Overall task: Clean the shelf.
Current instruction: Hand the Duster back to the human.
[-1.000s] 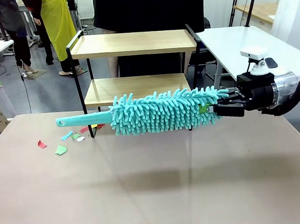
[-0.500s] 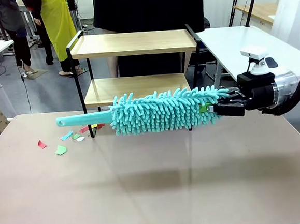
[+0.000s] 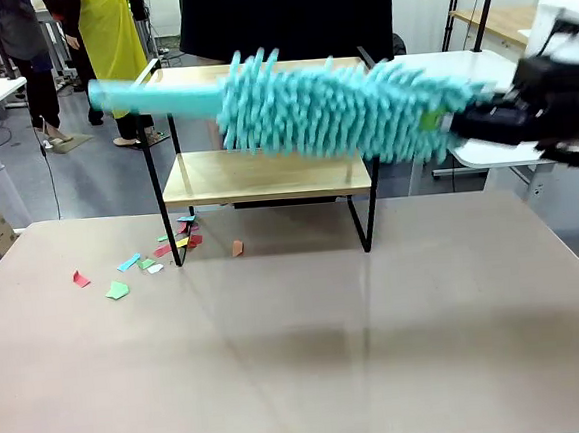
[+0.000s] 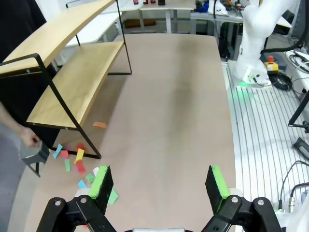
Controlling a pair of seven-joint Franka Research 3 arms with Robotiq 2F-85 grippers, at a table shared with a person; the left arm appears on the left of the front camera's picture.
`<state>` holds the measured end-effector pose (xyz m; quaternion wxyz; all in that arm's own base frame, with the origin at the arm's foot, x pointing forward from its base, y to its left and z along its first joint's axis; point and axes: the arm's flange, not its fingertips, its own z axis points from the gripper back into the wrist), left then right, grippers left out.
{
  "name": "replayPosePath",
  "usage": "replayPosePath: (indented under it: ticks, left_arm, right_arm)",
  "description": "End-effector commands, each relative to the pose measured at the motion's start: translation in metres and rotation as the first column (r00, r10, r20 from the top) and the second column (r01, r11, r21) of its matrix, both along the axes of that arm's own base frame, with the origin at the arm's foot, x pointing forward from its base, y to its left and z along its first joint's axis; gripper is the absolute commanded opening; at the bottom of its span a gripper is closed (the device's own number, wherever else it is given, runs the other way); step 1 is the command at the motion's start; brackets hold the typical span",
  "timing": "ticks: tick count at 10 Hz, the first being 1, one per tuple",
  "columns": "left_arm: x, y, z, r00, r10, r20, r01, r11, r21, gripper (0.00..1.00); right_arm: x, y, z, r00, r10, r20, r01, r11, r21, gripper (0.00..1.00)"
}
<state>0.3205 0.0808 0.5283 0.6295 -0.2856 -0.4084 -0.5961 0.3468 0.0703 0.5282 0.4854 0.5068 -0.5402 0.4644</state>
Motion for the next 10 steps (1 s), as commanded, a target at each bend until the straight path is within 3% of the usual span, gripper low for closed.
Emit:
replayPosePath:
  ticks: [1, 3, 4, 5, 6, 7, 8, 10]
  left_arm:
    - [0.0, -0.001, 0.003, 1.0, 0.001, 0.009, -0.001, 1.0, -0.027, 1.0]
    - [0.0, -0.001, 0.003, 1.0, 0.001, 0.009, -0.001, 1.0, -0.027, 1.0]
    - [0.0, -0.001, 0.003, 1.0, 0.001, 0.009, -0.001, 1.0, -0.027, 1.0]
    - [0.0, -0.001, 0.003, 1.0, 0.001, 0.009, -0.001, 1.0, -0.027, 1.0]
    - [0.0, -0.001, 0.003, 1.0, 0.001, 0.009, -0.001, 1.0, -0.027, 1.0]
    - [0.0, -0.001, 0.003, 1.0, 0.001, 0.009, -0.001, 1.0, -0.027, 1.0]
    - [0.0, -0.001, 0.003, 1.0, 0.001, 0.009, -0.001, 1.0, -0.027, 1.0]
    - [0.0, -0.001, 0.003, 1.0, 0.001, 0.009, -0.001, 1.0, -0.027, 1.0]
  right_arm:
    - [-0.013, -0.011, 0.025, 0.99, -0.129, 0.051, 0.121, 0.983, 0.135, 0.16]
    - [-0.021, -0.033, 0.041, 0.944, -0.326, 0.048, 0.303, 0.917, 0.258, 0.16]
    - [-0.025, -0.044, 0.043, 0.909, -0.415, 0.033, 0.391, 0.877, 0.278, 0.16]
    - [-0.028, -0.056, 0.043, 0.85, -0.526, -0.003, 0.505, 0.814, 0.288, 0.16]
    - [-0.03, -0.069, 0.041, 0.774, -0.632, -0.039, 0.614, 0.733, 0.293, 0.16]
    - [-0.031, -0.084, 0.037, 0.658, -0.749, -0.078, 0.734, 0.614, 0.29, 0.16]
    - [-0.029, -0.096, 0.031, 0.563, -0.817, -0.127, 0.811, 0.516, 0.275, 0.16]
    - [-0.022, -0.115, 0.013, 0.42, -0.888, -0.185, 0.902, 0.386, 0.194, 0.16]
